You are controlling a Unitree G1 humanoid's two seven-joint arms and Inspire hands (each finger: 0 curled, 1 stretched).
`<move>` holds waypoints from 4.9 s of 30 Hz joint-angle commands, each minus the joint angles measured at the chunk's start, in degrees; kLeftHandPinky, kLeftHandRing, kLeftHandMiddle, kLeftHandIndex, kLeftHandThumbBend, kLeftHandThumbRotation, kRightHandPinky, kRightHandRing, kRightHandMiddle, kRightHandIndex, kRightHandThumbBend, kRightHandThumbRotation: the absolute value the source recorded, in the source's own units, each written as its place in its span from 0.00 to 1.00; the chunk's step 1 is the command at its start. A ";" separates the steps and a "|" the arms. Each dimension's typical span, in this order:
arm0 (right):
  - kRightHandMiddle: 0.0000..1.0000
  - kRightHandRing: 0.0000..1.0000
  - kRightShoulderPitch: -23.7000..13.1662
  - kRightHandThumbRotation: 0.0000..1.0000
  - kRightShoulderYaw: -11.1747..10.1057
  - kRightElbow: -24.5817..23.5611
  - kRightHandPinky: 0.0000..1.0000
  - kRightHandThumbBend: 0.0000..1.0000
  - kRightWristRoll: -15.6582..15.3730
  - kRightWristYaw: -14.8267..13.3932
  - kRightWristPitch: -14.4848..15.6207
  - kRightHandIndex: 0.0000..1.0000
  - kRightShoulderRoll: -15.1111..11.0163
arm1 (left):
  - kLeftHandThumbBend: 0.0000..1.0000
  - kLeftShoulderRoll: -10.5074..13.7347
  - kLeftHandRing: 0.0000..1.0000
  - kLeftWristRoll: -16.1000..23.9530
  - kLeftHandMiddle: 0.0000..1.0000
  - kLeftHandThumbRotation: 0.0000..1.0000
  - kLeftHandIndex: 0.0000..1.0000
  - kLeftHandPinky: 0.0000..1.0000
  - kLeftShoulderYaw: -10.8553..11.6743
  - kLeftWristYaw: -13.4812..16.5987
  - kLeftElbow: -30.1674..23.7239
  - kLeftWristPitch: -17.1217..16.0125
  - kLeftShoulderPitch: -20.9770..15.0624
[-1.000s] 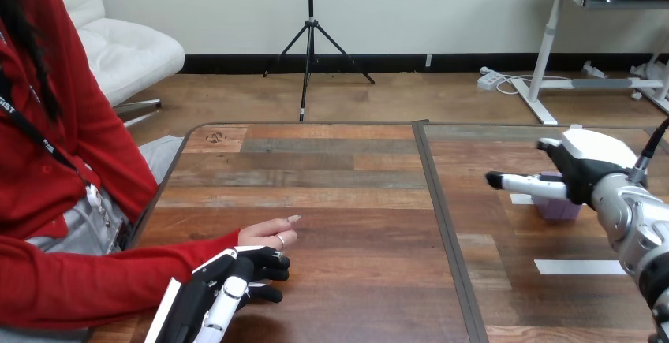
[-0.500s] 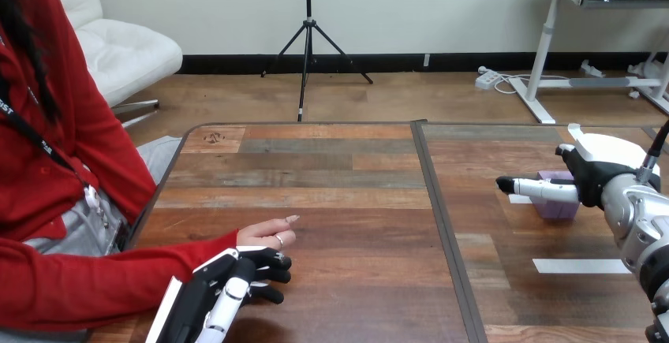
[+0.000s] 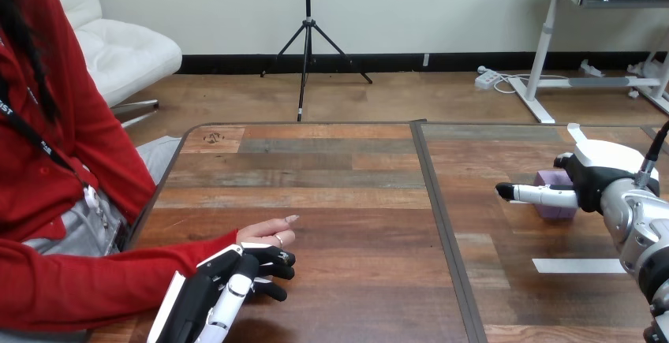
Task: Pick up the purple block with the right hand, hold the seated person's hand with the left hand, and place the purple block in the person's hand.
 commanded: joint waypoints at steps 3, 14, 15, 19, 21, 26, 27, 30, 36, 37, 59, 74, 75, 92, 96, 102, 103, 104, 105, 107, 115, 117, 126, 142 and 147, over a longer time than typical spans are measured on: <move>0.88 0.87 -3.74 1.00 0.43 -0.60 0.79 0.94 1.45 -0.48 -0.42 0.86 0.45 | 0.45 -0.46 0.63 0.00 0.64 0.80 0.56 0.52 0.47 -0.19 -0.64 -1.79 -3.27; 0.75 0.75 -3.15 1.00 -0.25 -0.76 0.63 0.95 4.15 -0.13 -1.01 0.78 0.42 | 0.48 -0.25 0.62 -0.31 0.64 0.81 0.56 0.51 0.40 -0.64 -0.91 -0.82 -3.41; 0.75 0.74 -3.14 1.00 -0.17 -0.77 0.62 0.95 4.28 -0.10 -1.09 0.78 0.39 | 0.48 -0.25 0.62 -0.33 0.64 0.81 0.56 0.51 0.41 -0.67 -0.86 -0.87 -3.45; 0.72 0.69 -3.05 1.00 -0.16 -0.80 0.56 0.95 4.75 -0.13 -1.38 0.77 0.36 | 0.48 -0.16 0.62 -0.31 0.64 0.81 0.56 0.51 0.47 -0.81 -0.57 -1.06 -3.61; 0.67 0.62 -3.02 1.00 -0.04 -0.84 0.49 0.94 4.95 -0.18 -1.55 0.76 0.33 | 0.49 -0.18 0.62 -0.22 0.64 0.82 0.56 0.51 0.50 -0.74 -0.54 -1.08 -3.65; 0.60 0.53 -2.89 1.00 0.17 -0.86 0.39 0.93 5.38 -0.30 -2.08 0.69 0.26 | 0.48 -0.24 0.63 0.36 0.64 0.82 0.56 0.50 0.65 -0.04 -0.57 -1.10 -3.62; 0.59 0.51 -2.89 1.00 0.21 -0.85 0.38 0.93 5.44 -0.31 -2.13 0.66 0.26 | 0.48 -0.21 0.63 0.47 0.64 0.82 0.56 0.50 0.66 0.06 -0.54 -1.10 -3.64; 0.56 0.48 -2.95 1.00 0.18 -0.82 0.36 0.92 5.78 -0.08 -2.10 0.61 0.30 | 0.48 -0.20 0.62 0.54 0.63 0.82 0.55 0.50 0.72 0.14 -0.32 -1.40 -3.76; 0.48 0.40 -2.77 1.00 0.05 -0.86 0.29 0.91 6.29 -0.26 -2.74 0.54 0.24 | 0.50 -0.10 0.62 0.58 0.63 0.84 0.55 0.50 0.71 0.20 -0.25 -1.35 -3.92; 0.47 0.39 -2.75 1.00 0.05 -0.87 0.28 0.91 6.31 -0.23 -2.78 0.53 0.24 | 0.50 -0.05 0.62 0.75 0.63 0.84 0.55 0.50 0.72 0.36 -0.27 -1.27 -3.90; 0.37 0.32 -2.53 1.00 -0.27 -0.94 0.28 0.92 7.53 -1.64 -3.95 0.34 0.04 | 0.48 -0.16 0.62 -0.62 0.63 0.84 0.55 0.50 0.76 -1.02 0.61 -1.06 -4.55; 0.48 0.41 -4.00 1.00 0.42 -1.12 0.30 0.95 6.98 -0.97 -2.91 0.64 -0.39 | 0.50 -0.12 0.62 0.55 0.63 0.84 0.54 0.49 0.88 0.10 1.05 -1.03 -4.89; 0.48 0.41 -4.06 1.00 0.45 -1.13 0.30 0.95 6.94 -0.93 -2.85 0.65 -0.40 | 0.50 -0.12 0.62 0.56 0.63 0.84 0.54 0.49 0.87 0.12 1.03 -1.03 -4.88; 0.69 0.65 -4.94 0.98 0.67 -1.72 0.53 1.00 6.84 1.23 -3.95 0.76 -1.23 | 0.48 -0.29 0.61 0.12 0.62 0.84 0.54 0.49 1.08 -0.61 2.26 -1.66 -5.66; 0.76 0.74 -4.88 0.96 0.15 -1.79 0.62 1.00 7.39 1.41 -4.68 0.78 -1.35 | 0.49 -0.26 0.61 0.65 0.61 0.84 0.54 0.48 1.14 -0.03 2.56 -1.63 -5.99; 0.79 0.78 -4.85 0.94 -0.45 -1.99 0.67 1.00 8.19 1.62 -5.30 0.78 -1.46 | 0.47 -0.18 0.61 1.22 0.61 0.84 0.54 0.48 1.17 0.57 2.98 -1.77 -6.35; 0.79 0.78 -4.84 0.94 -0.55 -2.05 0.68 1.00 8.37 1.69 -5.40 0.78 -1.50 | 0.47 -0.16 0.60 1.12 0.61 0.84 0.53 0.48 1.11 0.48 2.78 -1.54 -6.29; 0.80 0.79 -4.82 0.93 -0.63 -2.08 0.68 1.00 8.49 1.73 -5.49 0.78 -1.52 | 0.46 -0.14 0.61 1.03 0.61 0.84 0.54 0.48 1.06 0.39 2.64 -1.37 -6.25; 0.80 0.79 -4.83 0.93 -0.67 -2.09 0.69 1.00 8.57 1.76 -5.55 0.78 -1.54 | 0.46 -0.13 0.61 0.98 0.61 0.84 0.54 0.48 1.03 0.34 2.59 -1.26 -6.26; 0.80 0.79 -4.74 0.92 -0.57 -2.21 0.69 1.00 8.52 1.59 -6.03 0.78 -1.69 | 0.46 -0.17 0.61 0.72 0.61 0.84 0.54 0.48 0.97 0.14 2.44 -0.94 -6.28; 0.80 0.79 -4.46 0.91 -0.70 -2.39 0.70 1.00 8.84 1.62 -7.00 0.76 -2.08 | 0.47 -0.17 0.61 0.41 0.62 0.83 0.55 0.48 0.98 -0.21 2.78 -0.62 -6.64; 0.80 0.78 -4.45 0.91 -0.69 -2.37 0.70 1.00 8.90 1.70 -6.95 0.76 -2.10 | 0.47 -0.15 0.61 0.53 0.62 0.83 0.55 0.48 1.00 -0.15 2.84 -0.61 -6.69; 0.79 0.78 -4.04 0.91 -0.66 -2.47 0.70 1.00 9.46 2.18 -7.34 0.75 -2.32 | 0.47 -0.31 0.60 0.38 0.61 0.84 0.55 0.48 1.16 -0.26 3.61 -0.84 -7.23; 0.77 0.75 -3.24 0.88 -2.24 -2.40 0.69 1.00 11.71 2.71 -7.13 0.73 -2.18 | 0.46 -0.27 0.60 0.03 0.61 0.84 0.55 0.48 1.24 -0.67 4.48 -1.08 -7.84; 0.76 0.74 -3.44 0.90 -2.41 -2.44 0.67 1.00 11.99 2.46 -6.78 0.72 -2.29 | 0.47 -0.27 0.60 0.22 0.60 0.84 0.54 0.49 1.28 -0.38 4.42 -0.78 -7.87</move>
